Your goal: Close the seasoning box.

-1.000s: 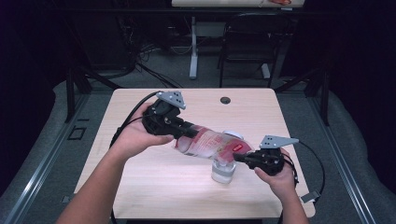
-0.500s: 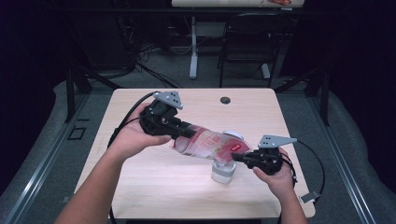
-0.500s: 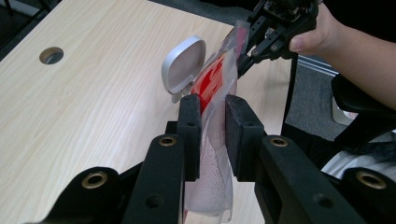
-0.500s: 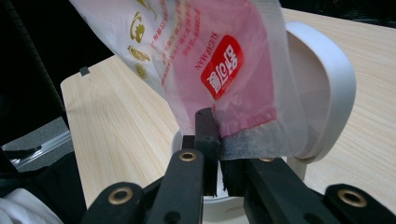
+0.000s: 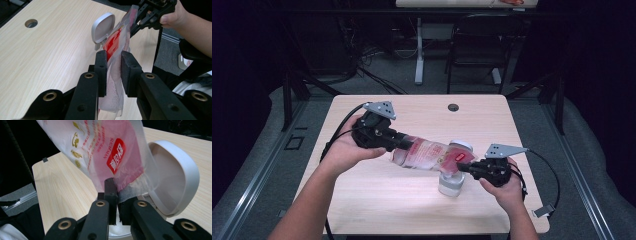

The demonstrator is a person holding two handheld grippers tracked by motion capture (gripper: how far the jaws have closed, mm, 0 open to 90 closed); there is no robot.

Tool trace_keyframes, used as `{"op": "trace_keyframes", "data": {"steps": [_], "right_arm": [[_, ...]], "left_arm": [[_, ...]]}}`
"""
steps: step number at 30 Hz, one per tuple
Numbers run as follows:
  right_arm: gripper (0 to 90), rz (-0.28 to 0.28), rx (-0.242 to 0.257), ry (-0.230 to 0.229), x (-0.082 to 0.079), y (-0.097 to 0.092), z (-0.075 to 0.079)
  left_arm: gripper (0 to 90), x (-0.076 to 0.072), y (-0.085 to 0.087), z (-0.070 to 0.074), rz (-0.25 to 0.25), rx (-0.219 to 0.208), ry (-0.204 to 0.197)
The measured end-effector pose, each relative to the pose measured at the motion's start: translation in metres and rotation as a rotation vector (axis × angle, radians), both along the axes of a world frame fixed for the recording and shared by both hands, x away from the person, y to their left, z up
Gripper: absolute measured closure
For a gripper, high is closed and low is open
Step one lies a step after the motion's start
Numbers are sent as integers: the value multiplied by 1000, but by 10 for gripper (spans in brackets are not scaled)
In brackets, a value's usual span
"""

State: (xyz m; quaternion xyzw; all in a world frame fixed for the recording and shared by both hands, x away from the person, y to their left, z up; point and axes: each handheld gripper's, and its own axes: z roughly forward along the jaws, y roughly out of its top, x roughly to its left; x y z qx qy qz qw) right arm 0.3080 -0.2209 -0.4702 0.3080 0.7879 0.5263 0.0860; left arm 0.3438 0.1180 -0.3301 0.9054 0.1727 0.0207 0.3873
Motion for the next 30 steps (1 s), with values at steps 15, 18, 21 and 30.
{"op": "trace_keyframes", "data": {"steps": [15, 18, 21, 30], "right_arm": [[851, 8, 26, -11, 2, 4, 1], [844, 10, 26, -11, 2, 5, 1], [840, 14, 30, -7, 3, 5, 0], [832, 24, 55, 11, 4, 6, -4]], "left_arm": [[762, 1, 16, -11, 36, -17, 12], [760, 1, 19, -13, 40, -13, 16], [759, 1, 21, -15, 46, -15, 19], [753, 1, 30, -23, 63, -41, 34]]}}
